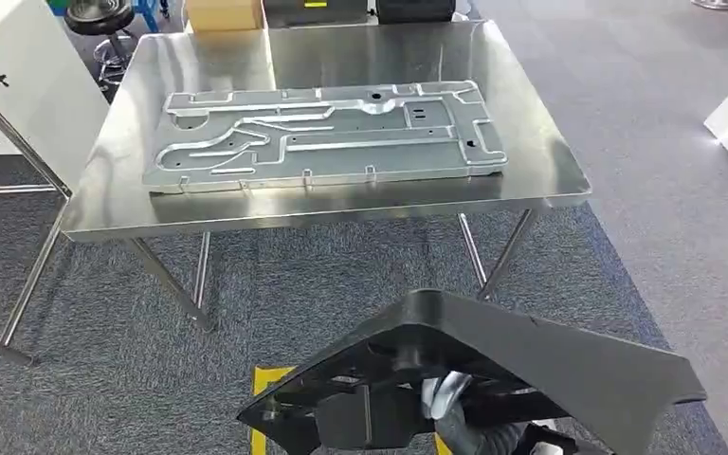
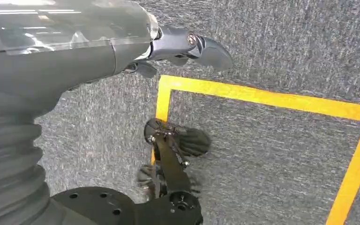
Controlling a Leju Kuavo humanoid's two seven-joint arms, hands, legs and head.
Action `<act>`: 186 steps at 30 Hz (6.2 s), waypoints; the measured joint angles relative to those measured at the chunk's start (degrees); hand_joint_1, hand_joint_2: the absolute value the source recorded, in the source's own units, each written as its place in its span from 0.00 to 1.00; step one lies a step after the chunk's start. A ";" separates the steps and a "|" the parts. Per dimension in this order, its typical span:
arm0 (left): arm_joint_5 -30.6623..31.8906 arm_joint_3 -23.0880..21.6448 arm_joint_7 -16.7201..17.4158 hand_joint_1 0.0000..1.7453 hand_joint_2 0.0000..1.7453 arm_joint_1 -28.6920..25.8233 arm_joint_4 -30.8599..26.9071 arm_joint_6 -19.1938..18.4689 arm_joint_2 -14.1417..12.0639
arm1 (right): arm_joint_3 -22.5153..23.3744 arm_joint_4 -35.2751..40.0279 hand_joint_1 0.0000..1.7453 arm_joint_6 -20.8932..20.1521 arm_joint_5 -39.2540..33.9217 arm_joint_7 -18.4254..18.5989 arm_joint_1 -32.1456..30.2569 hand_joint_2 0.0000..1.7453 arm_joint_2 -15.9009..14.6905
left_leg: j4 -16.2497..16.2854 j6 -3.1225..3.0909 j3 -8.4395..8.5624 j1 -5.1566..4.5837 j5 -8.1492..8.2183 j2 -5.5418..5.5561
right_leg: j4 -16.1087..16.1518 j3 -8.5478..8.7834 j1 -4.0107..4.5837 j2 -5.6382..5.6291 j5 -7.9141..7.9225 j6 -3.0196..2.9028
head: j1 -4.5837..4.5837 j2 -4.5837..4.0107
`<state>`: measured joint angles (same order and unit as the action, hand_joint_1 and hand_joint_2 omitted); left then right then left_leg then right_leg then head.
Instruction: Take the parts from the cabinet and place them on the table.
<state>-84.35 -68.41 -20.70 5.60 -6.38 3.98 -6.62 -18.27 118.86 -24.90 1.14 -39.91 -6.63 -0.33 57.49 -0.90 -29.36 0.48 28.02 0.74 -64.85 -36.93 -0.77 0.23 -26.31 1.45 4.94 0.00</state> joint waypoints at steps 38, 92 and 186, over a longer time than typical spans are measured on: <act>0.00 0.48 -0.50 0.00 1.00 0.14 -0.02 -0.70 -0.35 | 5.81 6.12 1.00 -6.43 -5.38 -0.04 0.81 1.00 1.55 | 1.08 1.63 1.16 -0.80 2.85 -0.78 | 7.23 3.76 0.62 -0.42 0.45 -2.72 | 0.00 0.00; 0.00 3.13 -2.36 0.00 1.00 0.41 -0.02 -2.05 -0.98 | 15.07 -47.48 1.00 39.44 53.54 18.99 50.23 1.00 -8.48 | 1.01 0.16 -4.27 0.41 -2.45 -0.66 | -2.09 -3.22 -0.37 -0.25 0.87 0.12 | -0.02 0.00; 0.02 0.92 -4.50 0.00 0.00 -0.60 -0.09 -1.09 0.33 | 6.15 -47.31 0.00 55.45 36.43 7.52 38.50 0.00 -0.61 | 1.02 0.20 -4.29 0.00 -2.38 0.41 | 5.64 1.73 1.09 0.03 1.06 -2.09 | -0.02 0.00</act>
<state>-84.32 -67.49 -25.20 5.00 -6.47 2.88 -6.29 -12.12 71.55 30.55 37.57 -32.39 31.87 -0.94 58.51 -0.71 -33.65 0.48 25.64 1.15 -59.22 -35.21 0.33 0.26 -25.25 -0.65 4.92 0.00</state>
